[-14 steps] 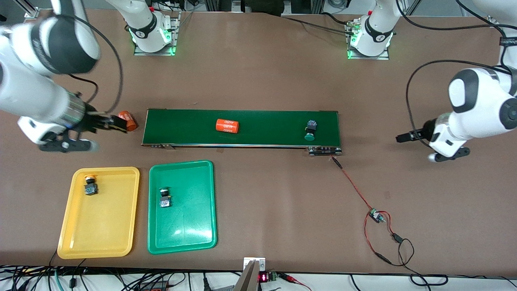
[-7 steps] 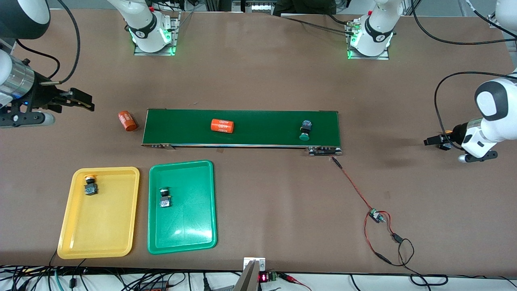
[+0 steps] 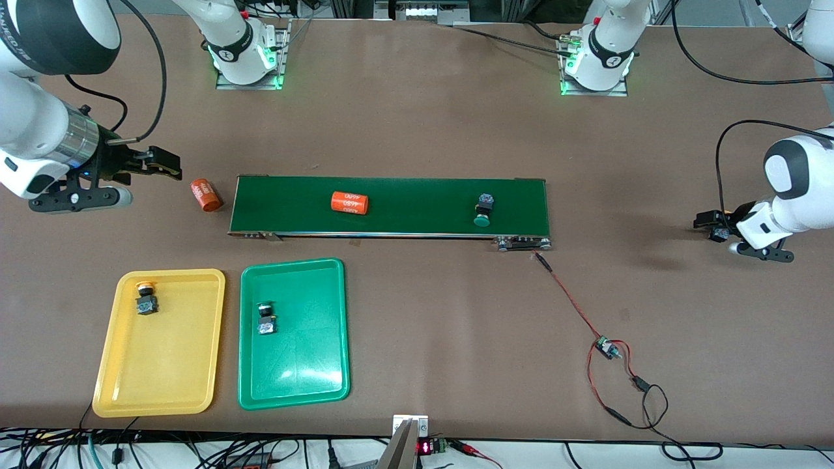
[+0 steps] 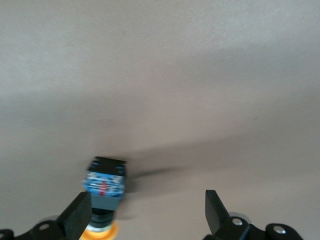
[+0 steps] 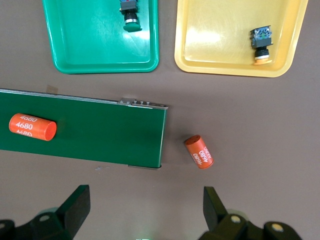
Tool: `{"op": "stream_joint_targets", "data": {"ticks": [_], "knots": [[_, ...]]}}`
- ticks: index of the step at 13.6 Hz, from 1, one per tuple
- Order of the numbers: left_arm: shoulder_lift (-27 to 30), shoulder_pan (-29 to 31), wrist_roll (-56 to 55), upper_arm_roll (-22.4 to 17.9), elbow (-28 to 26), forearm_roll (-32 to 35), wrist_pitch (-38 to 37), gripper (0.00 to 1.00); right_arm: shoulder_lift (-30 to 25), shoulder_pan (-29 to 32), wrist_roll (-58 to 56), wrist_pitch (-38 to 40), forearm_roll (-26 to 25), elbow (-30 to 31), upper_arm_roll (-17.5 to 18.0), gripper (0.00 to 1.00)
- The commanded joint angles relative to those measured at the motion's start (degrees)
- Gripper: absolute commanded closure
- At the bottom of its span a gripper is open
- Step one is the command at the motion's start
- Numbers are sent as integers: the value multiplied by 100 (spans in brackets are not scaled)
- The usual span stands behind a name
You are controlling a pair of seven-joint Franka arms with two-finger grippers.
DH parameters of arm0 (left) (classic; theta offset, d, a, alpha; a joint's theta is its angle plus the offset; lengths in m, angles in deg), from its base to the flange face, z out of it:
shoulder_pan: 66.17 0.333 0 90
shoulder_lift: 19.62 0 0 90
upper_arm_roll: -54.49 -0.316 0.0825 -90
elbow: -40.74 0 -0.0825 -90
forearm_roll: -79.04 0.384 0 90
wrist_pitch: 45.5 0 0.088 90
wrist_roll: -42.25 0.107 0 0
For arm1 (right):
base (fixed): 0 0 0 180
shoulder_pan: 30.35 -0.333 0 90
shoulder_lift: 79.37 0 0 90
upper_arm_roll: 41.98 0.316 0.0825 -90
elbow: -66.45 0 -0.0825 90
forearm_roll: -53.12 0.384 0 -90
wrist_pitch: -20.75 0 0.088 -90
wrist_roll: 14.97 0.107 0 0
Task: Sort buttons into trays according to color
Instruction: 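Grasp the yellow-capped button with the left gripper while the right gripper withdraws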
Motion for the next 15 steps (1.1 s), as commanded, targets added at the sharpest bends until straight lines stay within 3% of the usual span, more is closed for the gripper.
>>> {"op": "stream_joint_targets", "data": {"ticks": [1,15], "knots": [[-14,51,347,64,46,531,156,0,87,-123,259,20,-42,-69,11,0],[-523,446,981,73,64,734,665,0,227,-106,277,-15,-51,-122,2,0]]}}
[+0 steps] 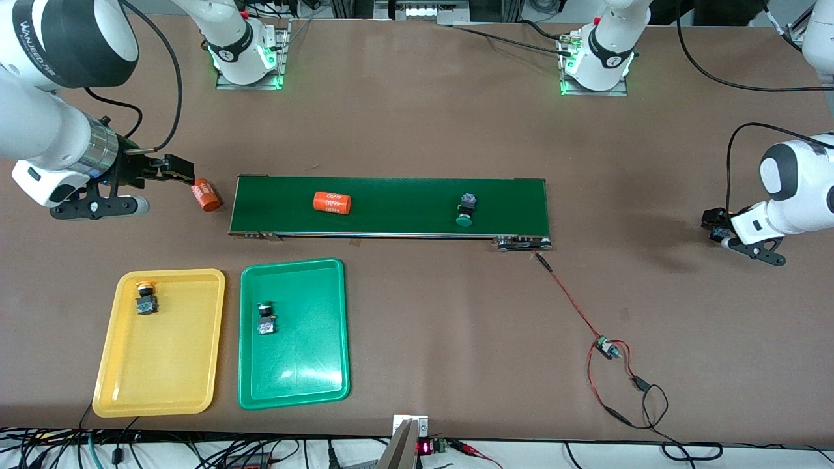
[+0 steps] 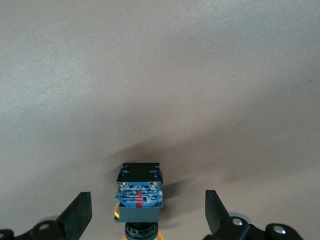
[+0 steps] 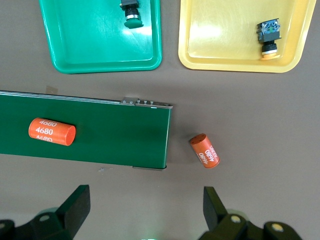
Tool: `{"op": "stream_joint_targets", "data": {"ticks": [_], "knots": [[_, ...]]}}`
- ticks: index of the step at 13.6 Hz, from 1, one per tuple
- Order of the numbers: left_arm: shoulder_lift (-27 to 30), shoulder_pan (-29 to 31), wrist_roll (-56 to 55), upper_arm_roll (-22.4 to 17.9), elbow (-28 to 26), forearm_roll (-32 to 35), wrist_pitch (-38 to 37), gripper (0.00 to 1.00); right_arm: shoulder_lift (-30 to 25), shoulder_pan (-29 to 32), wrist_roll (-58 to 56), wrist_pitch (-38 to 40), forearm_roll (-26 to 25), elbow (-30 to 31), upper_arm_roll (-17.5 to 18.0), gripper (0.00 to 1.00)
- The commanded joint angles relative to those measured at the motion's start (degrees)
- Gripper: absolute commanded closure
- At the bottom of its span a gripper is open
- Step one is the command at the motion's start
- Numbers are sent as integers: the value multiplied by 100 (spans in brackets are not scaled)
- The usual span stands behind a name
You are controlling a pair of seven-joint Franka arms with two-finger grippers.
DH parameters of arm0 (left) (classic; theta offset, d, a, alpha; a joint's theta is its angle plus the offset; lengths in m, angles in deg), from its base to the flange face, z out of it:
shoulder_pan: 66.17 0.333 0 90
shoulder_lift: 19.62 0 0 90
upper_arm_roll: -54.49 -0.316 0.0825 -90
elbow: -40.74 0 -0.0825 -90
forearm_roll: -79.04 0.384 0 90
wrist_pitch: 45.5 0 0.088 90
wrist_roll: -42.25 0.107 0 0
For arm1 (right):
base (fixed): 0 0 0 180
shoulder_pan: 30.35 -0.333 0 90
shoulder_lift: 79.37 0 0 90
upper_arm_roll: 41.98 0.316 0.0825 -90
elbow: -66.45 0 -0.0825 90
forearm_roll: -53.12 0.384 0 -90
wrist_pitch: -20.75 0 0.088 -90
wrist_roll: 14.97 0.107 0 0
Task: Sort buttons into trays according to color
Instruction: 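Lift the yellow-capped button with the left gripper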
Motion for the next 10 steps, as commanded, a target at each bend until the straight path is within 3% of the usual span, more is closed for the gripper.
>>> {"op": "stream_joint_targets", "data": {"ticks": [1,3,4,6,7,9,10], "knots": [[-187,194,197,67,60,162,199,0,105,8,79,-13,-28,-98,15,0],[-187,229,197,75,51,145,199,0,140,34,79,-39,-37,-107,15,0],[-161,220,197,75,51,136,182,9,149,43,79,-48,-37,-98,6,0],[-135,229,206,75,42,127,173,63,149,43,79,-66,-37,-98,6,0],[-135,238,206,75,25,119,164,80,149,34,79,-66,-11,-107,6,0],[-135,238,206,75,25,118,155,100,149,-10,88,-66,7,-107,6,0],[-91,229,197,75,25,118,147,100,149,-19,88,-74,7,-107,6,0]]}}
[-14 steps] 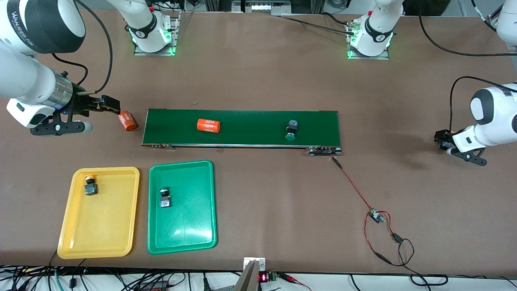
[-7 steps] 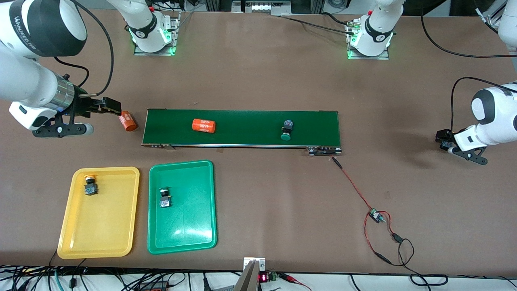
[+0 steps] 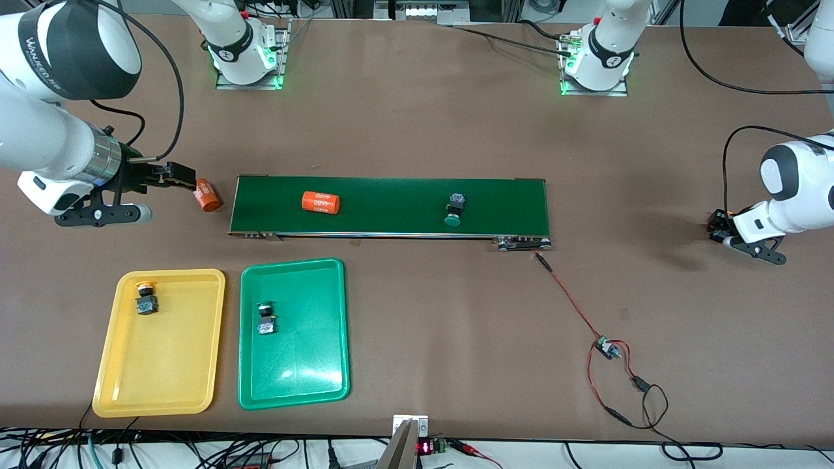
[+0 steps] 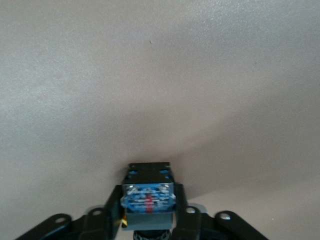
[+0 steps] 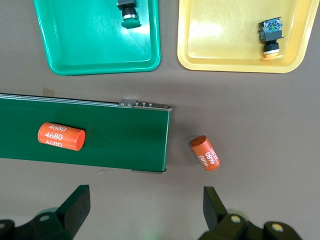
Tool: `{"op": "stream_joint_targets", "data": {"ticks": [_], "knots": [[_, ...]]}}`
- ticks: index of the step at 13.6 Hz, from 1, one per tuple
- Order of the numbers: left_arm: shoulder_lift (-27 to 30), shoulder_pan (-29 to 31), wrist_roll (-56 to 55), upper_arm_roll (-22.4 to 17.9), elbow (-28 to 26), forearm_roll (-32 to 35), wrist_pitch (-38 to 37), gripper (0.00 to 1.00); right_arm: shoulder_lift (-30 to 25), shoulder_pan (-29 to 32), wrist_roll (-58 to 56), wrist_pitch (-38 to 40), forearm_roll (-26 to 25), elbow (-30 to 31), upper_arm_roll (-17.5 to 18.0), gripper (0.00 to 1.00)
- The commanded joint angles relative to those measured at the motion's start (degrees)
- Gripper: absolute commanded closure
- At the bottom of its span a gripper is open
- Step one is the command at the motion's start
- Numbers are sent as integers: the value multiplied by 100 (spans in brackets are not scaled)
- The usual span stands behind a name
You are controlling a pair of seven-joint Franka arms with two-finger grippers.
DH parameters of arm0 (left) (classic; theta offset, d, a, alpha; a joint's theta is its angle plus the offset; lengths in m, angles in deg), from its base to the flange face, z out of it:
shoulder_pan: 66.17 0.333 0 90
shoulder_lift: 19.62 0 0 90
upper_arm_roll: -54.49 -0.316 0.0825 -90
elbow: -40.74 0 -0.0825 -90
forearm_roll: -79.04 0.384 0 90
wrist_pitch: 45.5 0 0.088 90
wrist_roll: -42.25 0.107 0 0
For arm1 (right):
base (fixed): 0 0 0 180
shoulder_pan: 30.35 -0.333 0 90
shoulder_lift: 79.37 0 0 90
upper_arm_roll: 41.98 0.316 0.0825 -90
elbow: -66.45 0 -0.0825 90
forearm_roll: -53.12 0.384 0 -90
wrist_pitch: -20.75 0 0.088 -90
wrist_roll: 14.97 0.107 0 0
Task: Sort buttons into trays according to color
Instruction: 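Lift the yellow-capped button with the left gripper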
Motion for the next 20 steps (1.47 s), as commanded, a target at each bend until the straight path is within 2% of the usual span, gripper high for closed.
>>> {"op": "stream_joint_targets", "data": {"ticks": [1,5,8,13,15,20], "knots": [[135,76,33,79,19,110,-55,100,28,-27,79,2,24,-101,21,0],[688,41,-300,675,37,5,-669,100,28,-18,79,-33,41,-101,21,0],[1154,6,-942,1176,37,-390,-1460,100,37,-36,87,-94,94,-93,21,0],[1489,-29,-2039,2222,19,-1189,-2085,100,80,-9,70,-50,94,-93,12,0],[1507,-422,-2749,2417,-16,-1524,-2112,100,116,26,-18,-68,94,-93,12,0],[1463,-1803,-3676,2391,1,-2211,-1876,100,125,-9,70,-85,94,-93,21,0]]}}
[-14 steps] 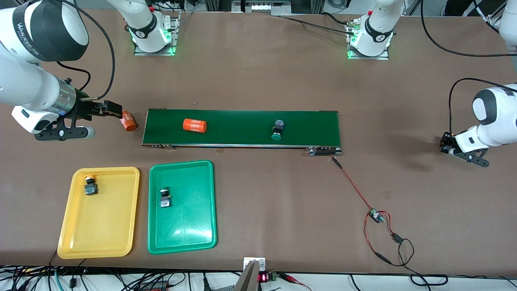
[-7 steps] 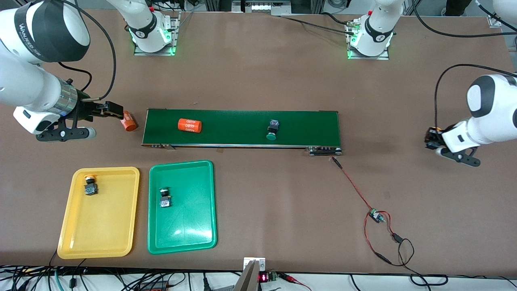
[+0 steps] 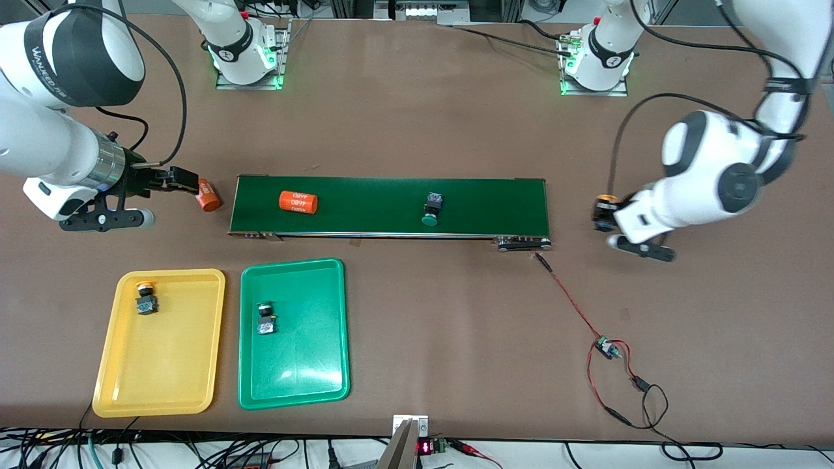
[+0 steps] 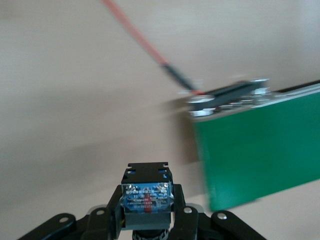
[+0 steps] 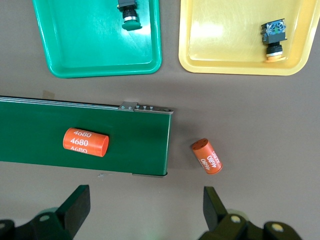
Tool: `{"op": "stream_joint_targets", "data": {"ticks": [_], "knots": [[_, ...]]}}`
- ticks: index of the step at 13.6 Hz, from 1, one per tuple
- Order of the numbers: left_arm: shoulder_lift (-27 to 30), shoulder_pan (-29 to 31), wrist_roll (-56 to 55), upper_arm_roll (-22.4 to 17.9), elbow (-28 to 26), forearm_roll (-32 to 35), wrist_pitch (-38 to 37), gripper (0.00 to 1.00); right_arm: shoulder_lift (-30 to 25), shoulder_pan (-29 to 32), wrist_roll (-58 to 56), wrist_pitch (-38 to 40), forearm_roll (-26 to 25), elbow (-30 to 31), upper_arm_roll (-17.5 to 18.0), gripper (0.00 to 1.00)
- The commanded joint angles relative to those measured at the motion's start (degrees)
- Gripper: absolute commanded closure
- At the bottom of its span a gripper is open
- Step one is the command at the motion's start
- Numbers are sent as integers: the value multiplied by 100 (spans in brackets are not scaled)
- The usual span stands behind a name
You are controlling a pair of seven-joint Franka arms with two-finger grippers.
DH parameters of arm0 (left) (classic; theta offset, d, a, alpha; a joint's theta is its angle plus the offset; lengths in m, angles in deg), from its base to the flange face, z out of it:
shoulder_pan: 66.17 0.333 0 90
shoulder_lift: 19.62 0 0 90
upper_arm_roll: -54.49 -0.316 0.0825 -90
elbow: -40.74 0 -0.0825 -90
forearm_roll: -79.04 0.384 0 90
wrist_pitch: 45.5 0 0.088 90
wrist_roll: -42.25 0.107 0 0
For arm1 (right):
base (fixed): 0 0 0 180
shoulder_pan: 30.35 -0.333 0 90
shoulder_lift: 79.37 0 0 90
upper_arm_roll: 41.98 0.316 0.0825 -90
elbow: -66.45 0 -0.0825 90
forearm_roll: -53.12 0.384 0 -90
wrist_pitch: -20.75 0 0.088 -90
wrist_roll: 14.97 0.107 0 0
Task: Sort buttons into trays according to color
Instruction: 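Carry the button over the belt while the right gripper reaches the green button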
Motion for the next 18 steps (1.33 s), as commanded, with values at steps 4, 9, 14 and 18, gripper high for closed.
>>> {"op": "stream_joint_targets", "data": {"ticks": [4,9,14,18], "knots": [[-163,-868,-912,-105,-79,-232,460,100,-44,-233,388,-170,95,80,35,0],[-506,-1106,-1476,-131,-87,-232,1111,100,-482,-840,1866,-724,768,948,26,0],[-576,-1203,-1958,-149,-96,-214,1357,100,-1124,-752,1233,-1381,911,2099,26,0],[-725,-1483,-1995,-438,-105,-144,1472,99,-1205,-918,1925,-1909,1579,2576,35,0]]}}
